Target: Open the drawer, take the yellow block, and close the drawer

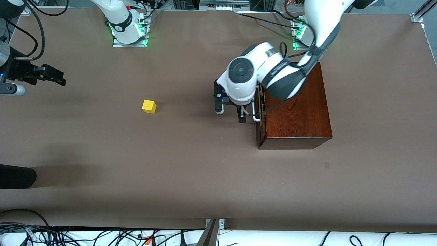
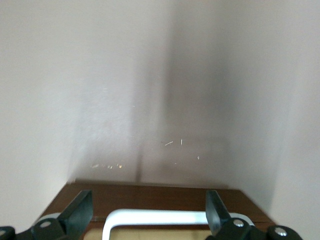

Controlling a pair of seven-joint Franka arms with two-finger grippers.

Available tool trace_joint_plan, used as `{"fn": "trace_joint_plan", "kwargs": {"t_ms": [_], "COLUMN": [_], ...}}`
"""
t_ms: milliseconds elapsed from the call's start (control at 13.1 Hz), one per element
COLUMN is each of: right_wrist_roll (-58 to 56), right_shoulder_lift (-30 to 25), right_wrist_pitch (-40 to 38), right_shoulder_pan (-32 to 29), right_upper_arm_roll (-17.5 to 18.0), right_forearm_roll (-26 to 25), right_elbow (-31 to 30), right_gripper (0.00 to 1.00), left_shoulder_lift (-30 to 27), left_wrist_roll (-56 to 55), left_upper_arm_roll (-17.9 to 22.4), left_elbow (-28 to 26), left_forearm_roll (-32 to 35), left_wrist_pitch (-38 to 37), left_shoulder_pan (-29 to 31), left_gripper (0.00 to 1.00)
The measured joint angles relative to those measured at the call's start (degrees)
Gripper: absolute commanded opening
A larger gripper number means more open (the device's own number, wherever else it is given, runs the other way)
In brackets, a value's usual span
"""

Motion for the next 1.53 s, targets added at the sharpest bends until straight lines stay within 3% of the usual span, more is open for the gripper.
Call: {"fn": "trace_joint_plan", "kwargs": {"t_ms": [305, 687, 840, 1145, 1298, 1527], "right_wrist_roll": [0.0, 0.0, -0.1, -0.3, -0.3, -0.3], "right_shoulder_lift": [-0.5, -0.5, -0.5, -0.5, -0.5, -0.5], "right_wrist_pitch": [0.2, -0.3, -0.5, -0.6, -0.6, -0.6], "right_shoulder_pan": [0.0, 0.0, 0.0, -0.2, -0.3, -0.3], "right_upper_arm_roll": [0.2, 0.6, 0.7, 0.7, 0.7, 0.7], "right_forearm_roll": [-1.2, -1.6, -1.6, -1.6, -1.6, -1.6], "right_elbow": [-0.2, -0.2, -0.2, -0.3, -0.2, -0.2], "right_gripper": [1.00, 1.00, 1.00, 1.00, 1.00, 1.00], "left_shoulder_lift": [-7.0, -12.8, -15.5, -23.0, -27.5, -34.8], "left_wrist_roll": [-11.8, -15.5, -15.6, -23.5, -29.9, -33.5], "left_upper_arm_roll": [0.1, 2.7, 8.8, 28.1, 31.1, 31.4], "left_elbow": [0.5, 1.3, 1.2, -2.9, -6.6, -13.7], "left_forearm_roll": [-2.0, -2.0, -3.1, -12.0, -13.2, -13.3], "left_wrist_pitch": [-7.2, -14.0, -13.6, -10.5, -9.5, -9.4], "left_shoulder_pan": [8.5, 19.4, 19.9, 11.7, 11.1, 10.9], "left_gripper": [1.00, 1.00, 1.00, 1.00, 1.00, 1.00]}}
